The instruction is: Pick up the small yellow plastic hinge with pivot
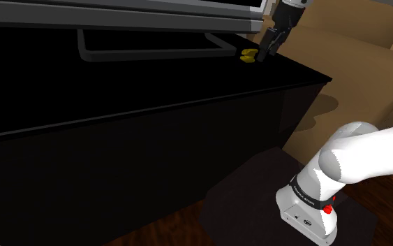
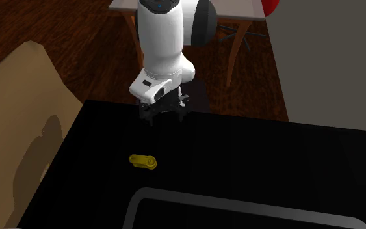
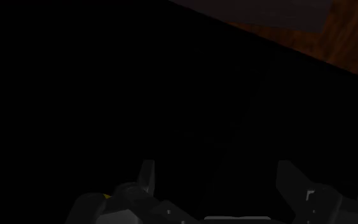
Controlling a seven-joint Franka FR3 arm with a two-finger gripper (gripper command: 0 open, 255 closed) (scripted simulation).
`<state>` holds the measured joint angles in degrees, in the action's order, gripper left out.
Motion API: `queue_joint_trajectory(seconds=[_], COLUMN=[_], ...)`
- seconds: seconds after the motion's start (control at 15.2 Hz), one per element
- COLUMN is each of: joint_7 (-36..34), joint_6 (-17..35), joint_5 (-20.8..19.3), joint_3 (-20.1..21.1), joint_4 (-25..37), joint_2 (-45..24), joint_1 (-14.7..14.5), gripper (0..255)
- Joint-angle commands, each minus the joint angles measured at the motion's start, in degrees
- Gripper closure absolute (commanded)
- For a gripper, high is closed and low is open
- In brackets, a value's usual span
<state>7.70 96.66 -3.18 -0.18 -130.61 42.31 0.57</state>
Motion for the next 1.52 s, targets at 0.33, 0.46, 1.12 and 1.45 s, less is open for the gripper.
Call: queue_joint_trajectory(seconds=[0.33, 0.46, 1.12, 1.45], joint_7=[32.61, 45.47, 71.03, 70.87], joint_6=[0.02, -0.09, 3.23, 5.17], joint_5=[-5.13, -6.17, -6.58, -6.75], joint_3=[-11.2, -15.0, -21.22, -21.35], joint_4=[7.07, 11.15, 16.13, 14.01], joint_2=[-8.75, -13.33, -23.04, -22.86], joint_1=[-7.35, -10.43, -15.85, -15.76], gripper=[0, 0, 0, 255])
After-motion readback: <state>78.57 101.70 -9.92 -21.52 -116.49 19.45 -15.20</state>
